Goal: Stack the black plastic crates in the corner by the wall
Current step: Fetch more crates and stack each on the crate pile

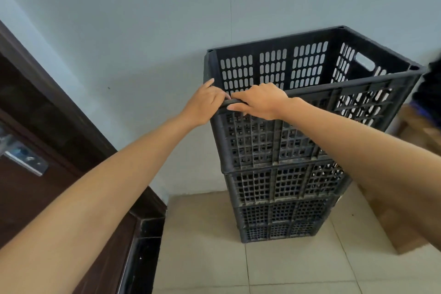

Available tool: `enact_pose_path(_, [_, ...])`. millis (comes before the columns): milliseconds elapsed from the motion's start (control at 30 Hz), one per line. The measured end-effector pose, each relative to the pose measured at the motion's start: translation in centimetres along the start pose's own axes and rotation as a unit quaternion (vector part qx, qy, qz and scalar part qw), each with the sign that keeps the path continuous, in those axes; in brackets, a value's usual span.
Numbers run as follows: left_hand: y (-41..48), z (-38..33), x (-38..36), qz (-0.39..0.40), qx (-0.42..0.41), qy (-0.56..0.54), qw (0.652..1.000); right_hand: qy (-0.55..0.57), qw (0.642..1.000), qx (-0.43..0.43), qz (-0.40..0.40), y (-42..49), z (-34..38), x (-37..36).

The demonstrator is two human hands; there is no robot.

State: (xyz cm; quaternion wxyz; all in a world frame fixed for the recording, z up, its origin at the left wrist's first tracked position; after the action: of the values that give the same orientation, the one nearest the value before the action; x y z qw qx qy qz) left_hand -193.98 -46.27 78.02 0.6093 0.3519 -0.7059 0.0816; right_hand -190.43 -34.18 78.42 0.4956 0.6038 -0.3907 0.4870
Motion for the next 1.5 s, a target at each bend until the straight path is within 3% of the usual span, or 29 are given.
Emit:
enact_pose_path(133, [-0.1, 0.7, -1.4, 0.045, -0.042, 0.008, 0.998, -0.004, 1.0, -0.025, -0.015, -1.1, 0.4, -0.1])
enact_pose_path(300, [0.3, 1.0, -1.3, 0.1, -0.041, -0.031, 0.994, 0.003, 0.994, -0.098, 0.052, -1.5, 0.3, 0.0])
enact_pose_path(433, [0.9, 2.4, -0.9, 0.093, -0.042, -0.1, 0.99, 0.101, 0.974, -0.154, 0.131, -0.8, 0.1, 0.2])
enact_pose_path(533, [2.1, 4.4, -0.3, 0.05, 0.007, -0.165, 0.985, 0.157, 0.971, -0.14, 0.115, 1.6, -0.4, 0.8])
enact_pose_path(667, [4.2, 7.0, -0.4, 0.06, 0.019, -0.13, 0.989, 0.145, 0.979, -0.135, 0.045, 5.5, -2.8, 1.6])
enact_pose_path(833, [9.7, 10.7, -1.3, 0.116, 0.06, -0.044, 0.99, 0.084, 0.986, -0.141, 0.04, 11.4, -6.9, 0.3])
enact_pose_path(1033, [15.7, 13.6, -1.3, 0.048, 0.055, -0.005, 0.997, 0.063, 0.991, -0.108, 0.044, 17.8, -11.5, -3.1])
enact_pose_path(1167, [16.5, 14.9, -2.3, 0.113, 0.035, 0.084, 0.989, 0.049, 0.994, -0.073, 0.06, 20.4, -12.6, -5.5])
enact_pose_path(1367, [16.6, 15.3, -3.1, 0.177, 0.037, 0.13, 0.975, 0.072, 0.996, -0.048, -0.002, 21.3, -13.2, -7.1])
enact_pose_path(1500, [16.6, 15.4, -3.2, 0.195, 0.039, 0.141, 0.97, 0.081, 0.996, -0.038, 0.015, 21.9, -13.5, -7.2])
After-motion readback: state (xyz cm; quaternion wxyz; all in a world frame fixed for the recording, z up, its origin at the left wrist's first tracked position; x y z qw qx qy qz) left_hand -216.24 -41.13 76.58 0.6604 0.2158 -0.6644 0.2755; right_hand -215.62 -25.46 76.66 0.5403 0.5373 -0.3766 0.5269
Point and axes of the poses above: each hand's wrist, its own y-axis towards the middle knuckle, its own x-axis out of the back of the hand, z = x × y, the point moved 7 cm from there along y, towards the middle knuckle, and after that the axes turned 15 degrees about -x, right-handed, at the moved point
